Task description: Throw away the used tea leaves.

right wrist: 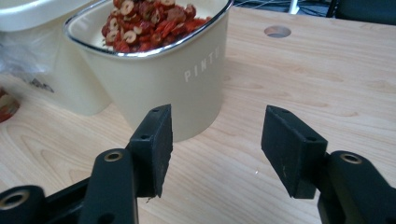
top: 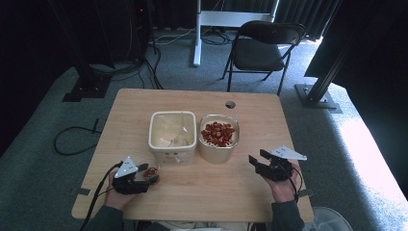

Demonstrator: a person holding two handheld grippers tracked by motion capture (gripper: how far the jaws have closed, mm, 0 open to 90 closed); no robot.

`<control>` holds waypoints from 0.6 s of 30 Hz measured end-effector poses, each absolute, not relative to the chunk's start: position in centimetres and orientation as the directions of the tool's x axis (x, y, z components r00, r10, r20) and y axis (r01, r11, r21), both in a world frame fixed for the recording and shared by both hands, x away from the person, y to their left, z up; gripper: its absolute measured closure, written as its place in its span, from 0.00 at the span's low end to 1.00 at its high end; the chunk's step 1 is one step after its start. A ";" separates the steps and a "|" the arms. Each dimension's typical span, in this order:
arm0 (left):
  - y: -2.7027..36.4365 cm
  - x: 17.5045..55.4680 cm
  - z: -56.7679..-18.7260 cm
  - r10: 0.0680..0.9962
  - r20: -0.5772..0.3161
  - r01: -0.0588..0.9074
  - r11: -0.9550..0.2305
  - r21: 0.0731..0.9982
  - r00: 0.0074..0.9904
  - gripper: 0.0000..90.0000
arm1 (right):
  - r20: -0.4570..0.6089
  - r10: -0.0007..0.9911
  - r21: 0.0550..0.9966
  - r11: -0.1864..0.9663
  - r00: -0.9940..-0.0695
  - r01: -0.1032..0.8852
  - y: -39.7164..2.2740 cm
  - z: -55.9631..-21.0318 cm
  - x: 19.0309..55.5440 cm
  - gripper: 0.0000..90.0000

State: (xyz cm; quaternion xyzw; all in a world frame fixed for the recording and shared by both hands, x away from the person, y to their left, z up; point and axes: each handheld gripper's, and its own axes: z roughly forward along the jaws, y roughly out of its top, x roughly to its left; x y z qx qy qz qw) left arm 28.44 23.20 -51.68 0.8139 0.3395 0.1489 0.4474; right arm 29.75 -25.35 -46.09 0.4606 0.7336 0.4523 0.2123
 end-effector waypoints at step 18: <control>14.1 29.4 -52.1 0.538 -0.079 0.341 -0.409 0.846 0.839 0.40 | 0.098 0.876 0.827 0.193 -0.473 0.528 -25.9 -48.6 29.6 0.51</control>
